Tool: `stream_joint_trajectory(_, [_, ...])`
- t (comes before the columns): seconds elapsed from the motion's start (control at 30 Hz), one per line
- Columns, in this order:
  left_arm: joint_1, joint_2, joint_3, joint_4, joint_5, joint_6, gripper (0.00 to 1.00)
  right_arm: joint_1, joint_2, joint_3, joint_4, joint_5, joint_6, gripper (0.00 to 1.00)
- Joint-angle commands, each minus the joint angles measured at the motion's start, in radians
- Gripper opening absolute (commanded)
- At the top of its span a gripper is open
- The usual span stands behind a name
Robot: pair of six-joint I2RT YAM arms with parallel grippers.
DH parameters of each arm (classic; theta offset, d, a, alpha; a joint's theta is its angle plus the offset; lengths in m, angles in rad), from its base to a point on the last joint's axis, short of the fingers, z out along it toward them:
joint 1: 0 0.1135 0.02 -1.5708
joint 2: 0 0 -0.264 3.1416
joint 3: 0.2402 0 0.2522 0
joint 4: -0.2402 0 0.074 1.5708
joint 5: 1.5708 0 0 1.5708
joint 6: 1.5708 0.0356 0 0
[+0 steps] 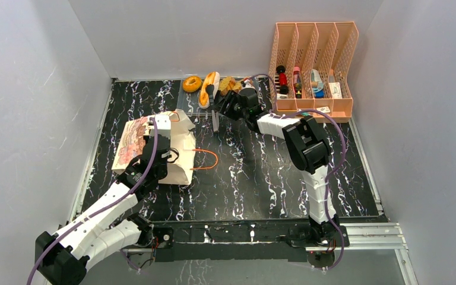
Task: Take the fake bread out of the paper bag
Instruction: Pick up the clamp from the container.
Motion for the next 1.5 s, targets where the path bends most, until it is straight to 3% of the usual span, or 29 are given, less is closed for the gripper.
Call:
stream_joint_trajectory(0.0, [-0.005,-0.007,-0.006,0.033,0.01,0.002,0.0,-0.004,-0.015,0.001,0.086,-0.013,-0.013,0.52])
stream_joint_trajectory(0.83, [-0.005,0.039,-0.017,0.086,0.044,0.03,0.0,-0.004,0.123,0.07,0.108,-0.057,-0.032,0.52])
stream_joint_trajectory(1.0, [-0.005,0.035,-0.017,0.088,0.049,0.032,0.0,-0.003,0.143,0.072,0.136,-0.077,-0.002,0.46])
stream_joint_trajectory(1.23, [-0.005,0.014,-0.021,0.088,0.042,0.044,0.0,-0.003,0.135,0.032,0.197,-0.107,0.048,0.25])
stream_joint_trajectory(1.47, [-0.006,0.002,-0.022,0.081,0.041,0.038,0.0,-0.003,0.038,-0.068,0.244,-0.093,0.057,0.24])
